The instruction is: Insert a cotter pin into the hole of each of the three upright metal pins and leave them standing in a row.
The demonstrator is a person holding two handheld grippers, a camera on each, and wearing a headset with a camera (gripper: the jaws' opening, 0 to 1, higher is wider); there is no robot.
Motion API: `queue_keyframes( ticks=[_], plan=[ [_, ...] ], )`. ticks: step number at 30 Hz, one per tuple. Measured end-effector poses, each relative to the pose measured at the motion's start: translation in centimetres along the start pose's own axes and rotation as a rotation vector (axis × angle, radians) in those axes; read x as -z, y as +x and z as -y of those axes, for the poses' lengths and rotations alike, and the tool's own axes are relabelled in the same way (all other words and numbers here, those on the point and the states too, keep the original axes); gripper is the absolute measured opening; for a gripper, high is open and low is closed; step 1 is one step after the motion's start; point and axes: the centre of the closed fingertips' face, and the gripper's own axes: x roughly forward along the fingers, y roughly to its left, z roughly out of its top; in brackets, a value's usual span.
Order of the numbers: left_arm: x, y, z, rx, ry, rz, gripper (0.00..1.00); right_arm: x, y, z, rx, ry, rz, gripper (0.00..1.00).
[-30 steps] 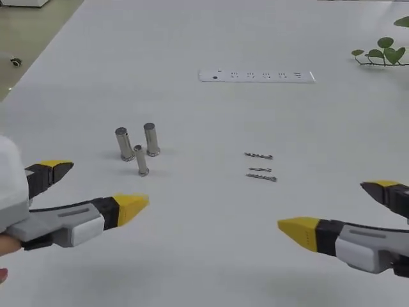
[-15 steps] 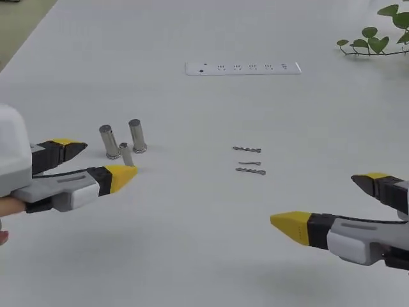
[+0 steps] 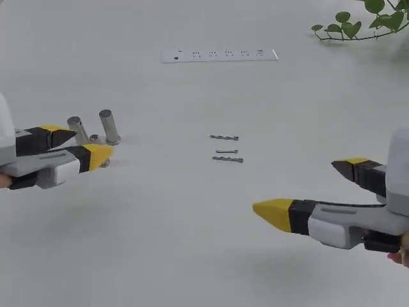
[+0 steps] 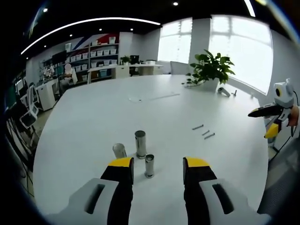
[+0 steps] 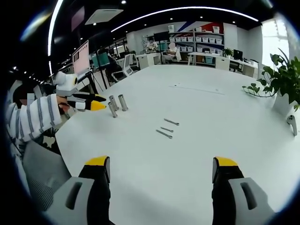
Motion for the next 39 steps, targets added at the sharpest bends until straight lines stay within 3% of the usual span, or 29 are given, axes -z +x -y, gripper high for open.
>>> queue_keyframes(
  ticks=[6, 15, 24, 35, 39],
  plan=[
    [0.5, 1.0, -0.4, 0.014, -0.028, -0.015, 0.38, 0.4, -0.2, -0.1, 0.000, 0.004, -0.004, 0.87],
    [1.1, 2.4, -0.7, 0.001, -0.012, -0.029, 0.30, 0.5, -0.2, -0.4, 0.000, -0.002, -0.013, 0.87],
    [1.6, 3.3, -1.4, -0.006, -0.018, -0.045, 0.14, 0.4, -0.1, -0.7, -0.006, -0.003, -0.015, 0.86],
    [1.8, 3.6, -1.2, 0.017, -0.009, -0.037, 0.06, 0.3, 0.0, -0.9, -0.012, -0.006, -0.014, 0.86],
    [1.7, 3.3, -1.5, 0.018, -0.038, -0.031, 0.05, 0.3, -0.1, -0.9, -0.013, -0.004, -0.014, 0.85]
  ],
)
